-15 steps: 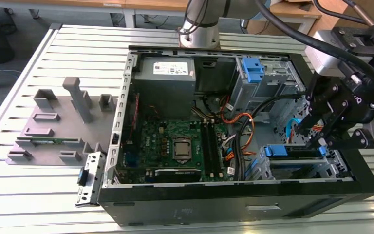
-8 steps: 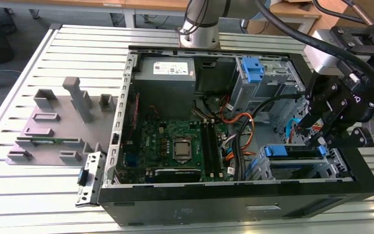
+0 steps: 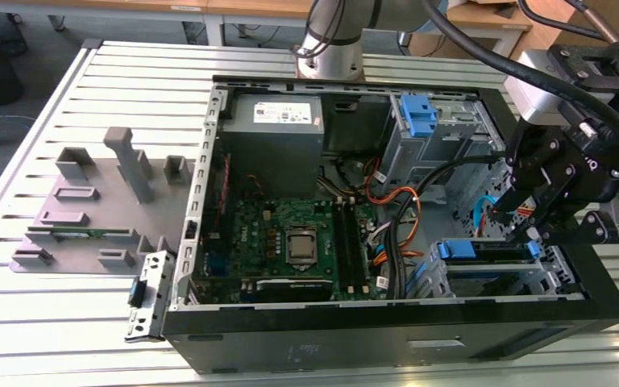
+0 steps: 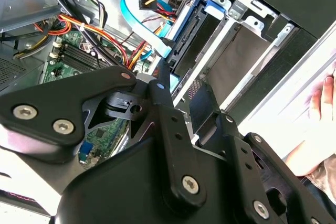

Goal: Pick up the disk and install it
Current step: 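Insert the first disk wire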

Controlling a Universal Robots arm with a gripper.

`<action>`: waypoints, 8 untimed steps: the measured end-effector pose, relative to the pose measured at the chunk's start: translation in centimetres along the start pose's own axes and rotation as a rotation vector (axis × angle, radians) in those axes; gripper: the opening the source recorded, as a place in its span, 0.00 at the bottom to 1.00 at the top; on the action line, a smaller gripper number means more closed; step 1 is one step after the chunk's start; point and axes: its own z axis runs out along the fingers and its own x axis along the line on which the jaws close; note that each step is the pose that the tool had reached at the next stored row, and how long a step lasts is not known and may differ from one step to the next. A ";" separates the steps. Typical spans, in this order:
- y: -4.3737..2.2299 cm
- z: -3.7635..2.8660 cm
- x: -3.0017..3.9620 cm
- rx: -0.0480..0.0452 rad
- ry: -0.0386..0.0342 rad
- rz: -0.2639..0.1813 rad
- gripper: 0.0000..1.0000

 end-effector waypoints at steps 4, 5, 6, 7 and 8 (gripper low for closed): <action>-0.08 0.03 0.00 -0.0001 -0.0003 0.000 0.42; -0.12 0.04 0.00 0.0000 -0.0003 0.000 0.42; -0.14 0.03 0.00 0.0000 -0.0002 0.000 0.42; -0.14 0.03 0.00 0.0000 -0.0001 0.000 0.42; -0.14 0.02 0.00 0.0000 0.0000 0.000 0.42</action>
